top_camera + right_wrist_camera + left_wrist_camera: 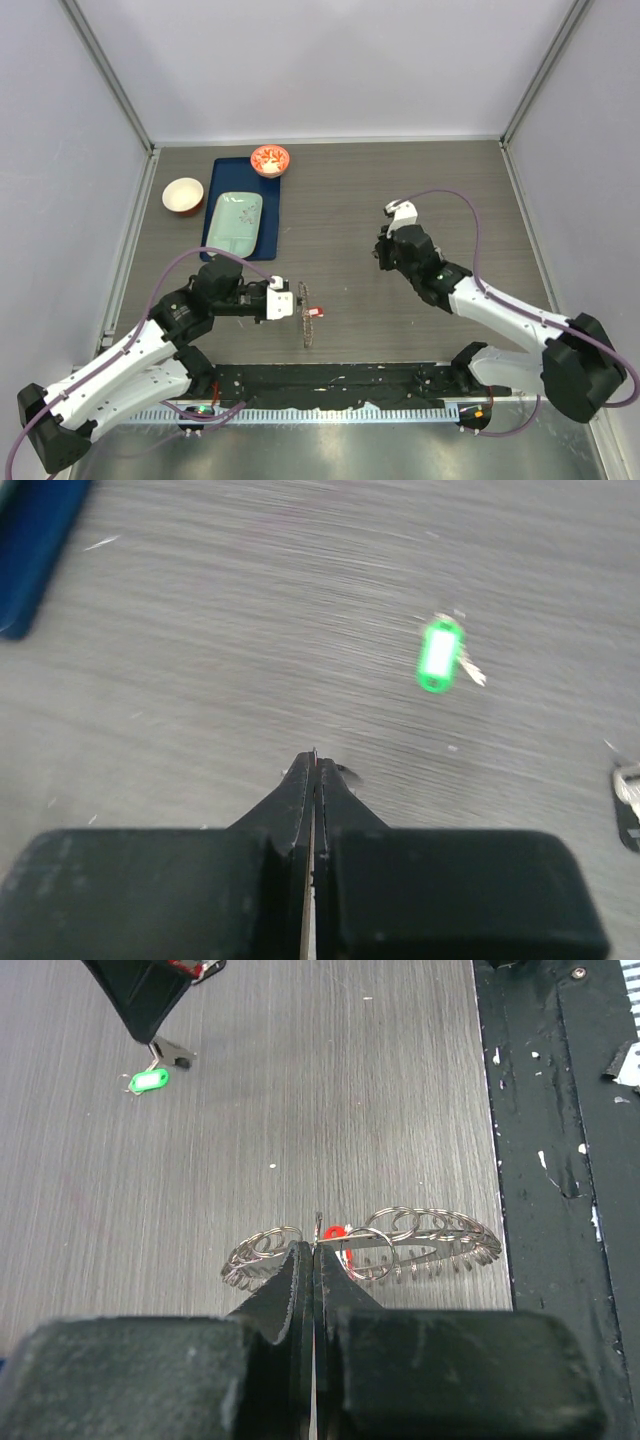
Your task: Put the keys on the keyring
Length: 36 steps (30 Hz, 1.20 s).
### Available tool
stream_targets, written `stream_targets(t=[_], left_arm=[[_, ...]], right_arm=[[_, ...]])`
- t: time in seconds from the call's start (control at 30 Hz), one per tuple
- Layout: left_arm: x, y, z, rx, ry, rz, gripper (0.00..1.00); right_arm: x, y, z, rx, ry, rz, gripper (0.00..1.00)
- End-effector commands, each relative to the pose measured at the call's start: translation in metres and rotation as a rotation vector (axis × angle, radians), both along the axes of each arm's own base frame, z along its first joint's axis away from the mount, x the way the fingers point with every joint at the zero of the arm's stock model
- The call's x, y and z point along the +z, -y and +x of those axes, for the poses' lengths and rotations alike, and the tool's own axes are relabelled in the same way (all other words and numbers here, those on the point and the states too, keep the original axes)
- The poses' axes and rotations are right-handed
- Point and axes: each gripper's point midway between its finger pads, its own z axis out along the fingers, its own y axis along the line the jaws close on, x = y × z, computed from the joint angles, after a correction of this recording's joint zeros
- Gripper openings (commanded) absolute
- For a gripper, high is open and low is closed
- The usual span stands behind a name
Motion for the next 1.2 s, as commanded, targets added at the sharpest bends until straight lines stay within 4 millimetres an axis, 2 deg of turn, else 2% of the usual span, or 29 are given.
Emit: stream_targets(t=[0.0,0.03,0.1,0.13,0.3,0.47,0.7,0.93,1.17], left_arm=[[0.017,0.004,0.007,0.007,0.071,-0.048,0.00],[0.017,0.003,0.008,0.014,0.073,-0.046,0.00],[0.017,0.003,0.009,0.021,0.075,-0.043,0.00],[0.017,0.002,0.010,0.024,0.077,-0.043,0.00],[0.019,0.001,0.012,0.040,0.083,-0.048,0.00],[0.026,0.001,0.011,0.047,0.088,-0.074,0.00],[0.029,0.001,0.013,0.063,0.090,-0.087,0.00],[0.029,0.005,0.012,0.052,0.075,-0.101,0.00],[0.030,0.008,0.010,0.035,0.059,-0.114,0.00]], right_arm=[[0.045,-0.050,-0.024,0.390,0.242,-0.075,0.01],[0.048,-0.065,-0.037,0.491,0.266,-0.079,0.01],[0.059,-0.076,-0.049,0.580,0.320,-0.077,0.01],[0.061,-0.090,-0.065,0.693,0.339,-0.054,0.01],[0.082,-0.109,-0.097,0.881,0.470,0.031,0.01],[0.093,-0.123,-0.121,1.035,0.574,0.085,0.01],[0.094,-0.137,-0.139,1.173,0.604,0.137,0.02],[0.108,-0.137,-0.150,1.214,0.652,0.166,0.02],[0.106,-0.142,-0.157,1.272,0.661,0.131,0.02]])
